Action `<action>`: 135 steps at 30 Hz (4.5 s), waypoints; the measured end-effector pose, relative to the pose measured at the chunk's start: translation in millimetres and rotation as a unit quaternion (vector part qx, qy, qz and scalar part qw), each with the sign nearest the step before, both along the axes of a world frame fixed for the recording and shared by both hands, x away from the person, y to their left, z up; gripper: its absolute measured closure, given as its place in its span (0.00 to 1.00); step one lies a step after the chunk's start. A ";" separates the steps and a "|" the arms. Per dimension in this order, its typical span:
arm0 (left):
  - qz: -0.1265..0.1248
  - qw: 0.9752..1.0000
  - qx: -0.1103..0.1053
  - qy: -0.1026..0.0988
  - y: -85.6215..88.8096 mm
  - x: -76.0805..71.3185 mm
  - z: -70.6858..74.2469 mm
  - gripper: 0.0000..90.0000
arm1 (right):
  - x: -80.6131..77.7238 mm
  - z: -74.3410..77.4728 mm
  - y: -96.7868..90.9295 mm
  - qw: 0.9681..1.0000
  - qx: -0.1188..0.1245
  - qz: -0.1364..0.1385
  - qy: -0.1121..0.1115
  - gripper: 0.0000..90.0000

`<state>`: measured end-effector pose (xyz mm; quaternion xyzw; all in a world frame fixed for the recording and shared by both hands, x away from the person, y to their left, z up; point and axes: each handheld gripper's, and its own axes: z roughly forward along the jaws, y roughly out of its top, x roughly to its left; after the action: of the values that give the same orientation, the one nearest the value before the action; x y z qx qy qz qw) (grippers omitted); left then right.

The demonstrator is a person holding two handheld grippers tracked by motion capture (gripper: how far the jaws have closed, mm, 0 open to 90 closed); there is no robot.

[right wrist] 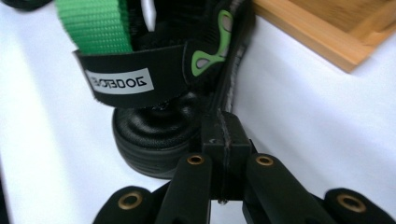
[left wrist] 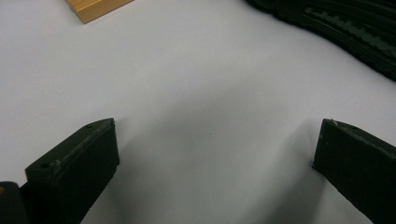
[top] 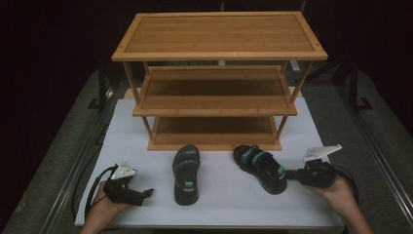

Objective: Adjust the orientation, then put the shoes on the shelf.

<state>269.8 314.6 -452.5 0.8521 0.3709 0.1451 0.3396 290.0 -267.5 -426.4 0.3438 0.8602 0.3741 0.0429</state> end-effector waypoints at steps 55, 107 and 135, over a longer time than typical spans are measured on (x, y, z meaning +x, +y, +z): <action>-0.009 0.999 -0.032 -0.029 -20.2 -4.6 38.8 0.17 | -15.1 38.0 16.3 0.997 0.005 -0.045 -0.065 0.57; -0.144 0.989 -0.033 -0.014 -112.5 37.6 66.6 0.68 | 30.2 30.5 61.8 0.998 0.005 0.009 -0.058 0.74; -0.139 0.989 0.001 -0.051 -114.0 37.2 78.6 0.80 | 28.3 37.8 64.1 0.997 -0.003 0.001 -0.077 0.79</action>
<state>306.9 200.6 -373.8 0.8871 0.2310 0.1406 0.3741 318.3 -203.4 -388.6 0.3129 0.8559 0.3969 0.1097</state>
